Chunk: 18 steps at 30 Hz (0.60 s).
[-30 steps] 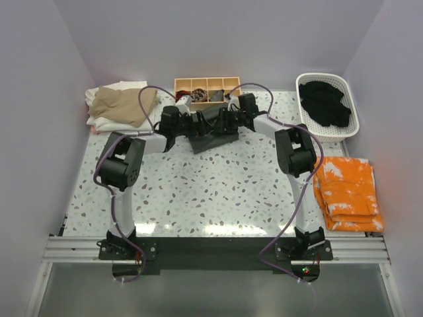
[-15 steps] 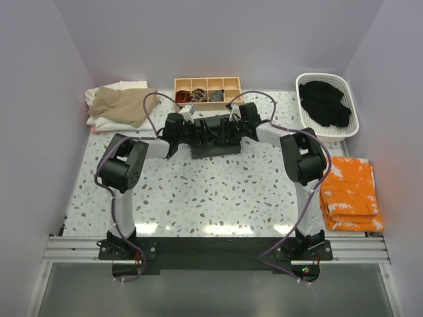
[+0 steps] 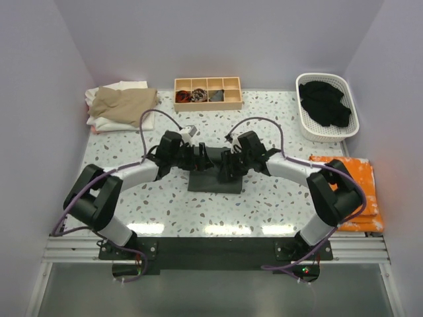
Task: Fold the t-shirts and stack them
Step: Smooth out wrinkles on the folded tshirt
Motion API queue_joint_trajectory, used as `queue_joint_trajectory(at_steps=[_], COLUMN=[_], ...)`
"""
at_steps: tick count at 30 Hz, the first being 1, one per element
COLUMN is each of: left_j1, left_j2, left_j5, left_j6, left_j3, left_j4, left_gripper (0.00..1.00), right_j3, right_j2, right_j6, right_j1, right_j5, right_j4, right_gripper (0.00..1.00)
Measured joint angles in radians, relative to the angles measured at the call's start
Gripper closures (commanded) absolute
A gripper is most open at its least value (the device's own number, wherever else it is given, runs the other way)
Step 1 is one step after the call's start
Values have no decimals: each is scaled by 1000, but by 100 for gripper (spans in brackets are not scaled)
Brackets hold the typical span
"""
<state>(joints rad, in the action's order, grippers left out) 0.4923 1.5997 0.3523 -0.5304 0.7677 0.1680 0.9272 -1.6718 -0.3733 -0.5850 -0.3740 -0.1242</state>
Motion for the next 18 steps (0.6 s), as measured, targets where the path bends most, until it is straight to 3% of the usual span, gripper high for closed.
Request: queue_joint_trajectory(at_steps=[5, 18], left_j1=[-1, -1], left_j2=[-109, -60], left_j5=[-46, -41], left_j6=[8, 44], left_j3=[24, 91], left_j4=[-56, -90], left_gripper=[0, 0], right_j3=[19, 118], right_j2=[112, 60], right_j6=[-1, 0], right_j1=[14, 16], right_j5=[86, 176], right_j4=[-58, -163], right_gripper=[47, 47])
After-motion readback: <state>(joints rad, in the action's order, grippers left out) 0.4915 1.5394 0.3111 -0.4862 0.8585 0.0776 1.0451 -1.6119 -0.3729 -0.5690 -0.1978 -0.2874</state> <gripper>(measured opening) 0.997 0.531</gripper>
